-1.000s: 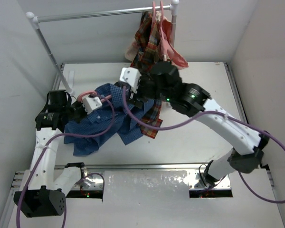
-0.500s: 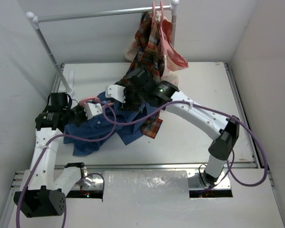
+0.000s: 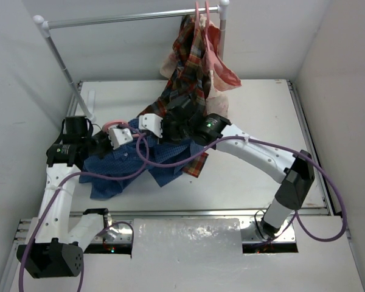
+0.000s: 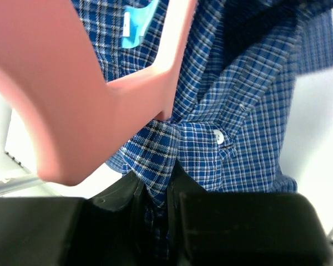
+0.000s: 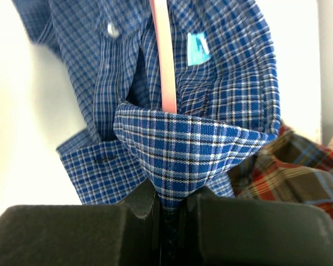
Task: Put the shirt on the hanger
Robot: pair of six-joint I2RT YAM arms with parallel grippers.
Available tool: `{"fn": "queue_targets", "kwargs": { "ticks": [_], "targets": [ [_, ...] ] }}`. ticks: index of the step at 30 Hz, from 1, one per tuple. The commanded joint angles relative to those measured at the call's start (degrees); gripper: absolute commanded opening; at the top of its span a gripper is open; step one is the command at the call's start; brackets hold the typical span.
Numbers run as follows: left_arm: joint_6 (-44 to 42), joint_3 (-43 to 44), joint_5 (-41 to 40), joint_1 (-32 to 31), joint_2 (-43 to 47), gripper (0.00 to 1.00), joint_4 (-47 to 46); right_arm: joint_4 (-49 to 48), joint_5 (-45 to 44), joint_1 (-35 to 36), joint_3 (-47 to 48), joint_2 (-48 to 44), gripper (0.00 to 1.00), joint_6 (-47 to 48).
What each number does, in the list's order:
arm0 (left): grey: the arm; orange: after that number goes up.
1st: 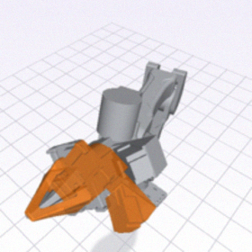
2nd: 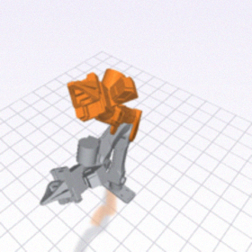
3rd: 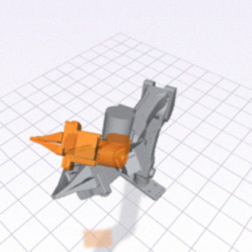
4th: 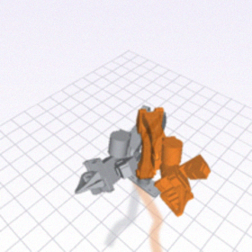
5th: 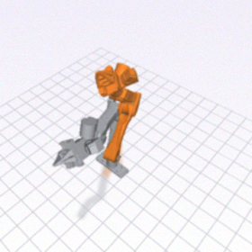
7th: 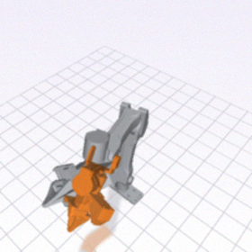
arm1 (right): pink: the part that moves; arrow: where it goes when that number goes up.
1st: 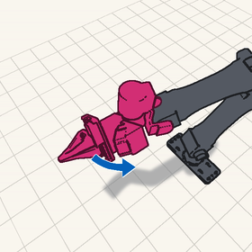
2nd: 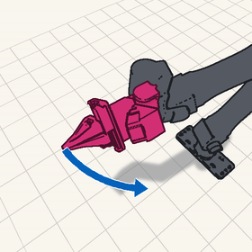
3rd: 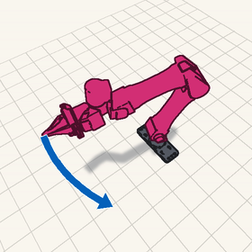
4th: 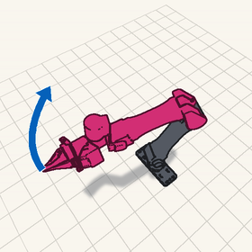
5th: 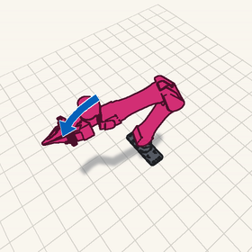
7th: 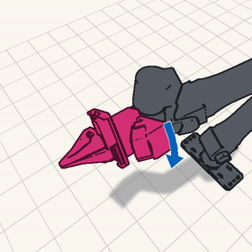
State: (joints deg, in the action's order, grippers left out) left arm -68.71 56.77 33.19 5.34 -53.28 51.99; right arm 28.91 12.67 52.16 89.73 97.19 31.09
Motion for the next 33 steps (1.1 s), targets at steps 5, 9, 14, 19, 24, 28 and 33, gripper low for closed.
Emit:
{"fn": "queue_targets", "kwargs": {
  "ticks": [5,9,14,19,24,28,33],
  "targets": [
    [14.3,2.1,10.8,0.0,1.1,0.00,-13.4,-7.8,7.4,0.0,0.6,-2.3,0.09,-9.1],
    [12.5,3.6,11.5,-0.1,0.1,0.00,-10.6,-5.4,10.1,0.3,3.9,0.4,0.21,-8.9],
    [12.3,4.0,12.9,-0.1,0.9,0.00,-10.4,-1.0,9.3,0.8,8.9,5.1,0.23,-8.5],
    [12.0,4.4,13.4,0.0,1.2,0.00,-10.7,4.9,6.5,0.9,12.7,9.3,0.33,-6.0],
    [12.5,3.8,13.7,-0.1,0.9,0.00,-12.5,9.1,4.5,1.0,12.7,10.4,0.21,-3.9],
    [12.8,3.3,14.6,0.0,1.0,0.00,-13.1,7.3,2.6,0.9,8.8,8.7,0.00,-3.5],
    [16.7,1.2,10.7,0.0,2.7,0.06,-18.3,2.0,0.0,0.1,4.1,4.6,0.00,-8.7]
  ]
}}
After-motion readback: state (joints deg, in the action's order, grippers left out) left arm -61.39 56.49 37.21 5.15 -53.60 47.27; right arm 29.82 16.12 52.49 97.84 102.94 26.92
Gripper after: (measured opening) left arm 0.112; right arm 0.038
